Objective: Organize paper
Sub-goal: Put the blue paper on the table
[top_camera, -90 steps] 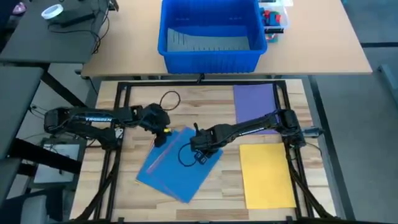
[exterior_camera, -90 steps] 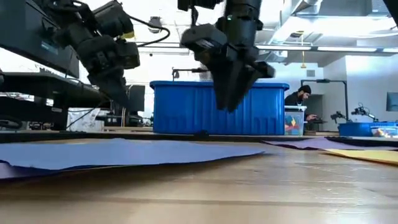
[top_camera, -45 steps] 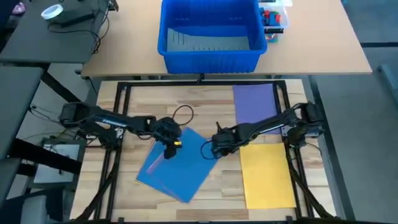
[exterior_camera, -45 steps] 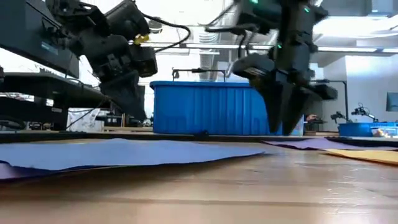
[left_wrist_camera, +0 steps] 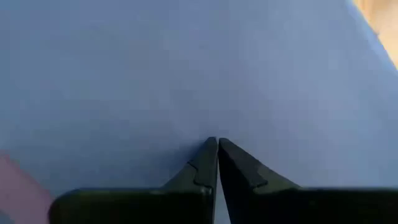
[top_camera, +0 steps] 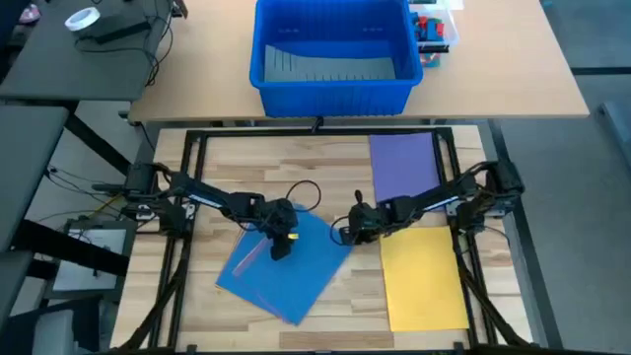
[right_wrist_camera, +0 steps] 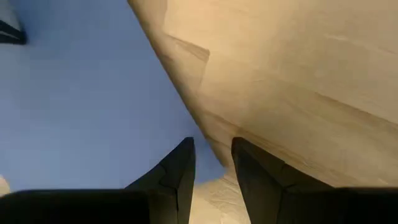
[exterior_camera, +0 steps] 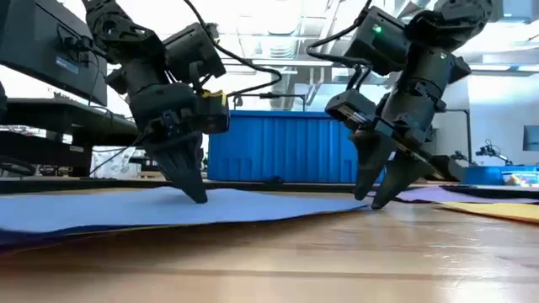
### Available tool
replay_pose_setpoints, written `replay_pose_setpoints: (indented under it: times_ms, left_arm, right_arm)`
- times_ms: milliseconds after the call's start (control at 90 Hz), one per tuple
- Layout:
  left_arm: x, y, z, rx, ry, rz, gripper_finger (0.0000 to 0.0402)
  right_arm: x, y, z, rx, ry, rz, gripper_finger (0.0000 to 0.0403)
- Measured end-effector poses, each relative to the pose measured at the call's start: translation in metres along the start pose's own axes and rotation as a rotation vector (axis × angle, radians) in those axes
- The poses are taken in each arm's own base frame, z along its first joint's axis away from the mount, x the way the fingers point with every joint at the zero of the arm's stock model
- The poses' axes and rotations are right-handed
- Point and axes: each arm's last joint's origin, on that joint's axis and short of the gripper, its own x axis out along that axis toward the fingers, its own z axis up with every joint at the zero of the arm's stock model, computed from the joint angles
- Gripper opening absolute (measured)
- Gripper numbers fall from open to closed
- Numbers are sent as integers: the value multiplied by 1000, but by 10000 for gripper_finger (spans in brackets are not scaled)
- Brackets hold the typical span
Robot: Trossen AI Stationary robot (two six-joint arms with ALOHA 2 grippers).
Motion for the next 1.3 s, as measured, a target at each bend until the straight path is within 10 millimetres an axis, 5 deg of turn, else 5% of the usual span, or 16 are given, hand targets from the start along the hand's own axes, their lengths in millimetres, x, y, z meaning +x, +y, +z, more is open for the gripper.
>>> replay_pose_setpoints:
  times_ms: [767, 1300]
  left_arm:
    - [-1, 4, 0, -55, -3, 24, 0]
    - [-1, 4, 1, -16, -10, 24, 0]
  right_arm:
    - [2, 27, -29, -270, 108, 276, 102]
    - [18, 38, -24, -200, 17, 337, 99]
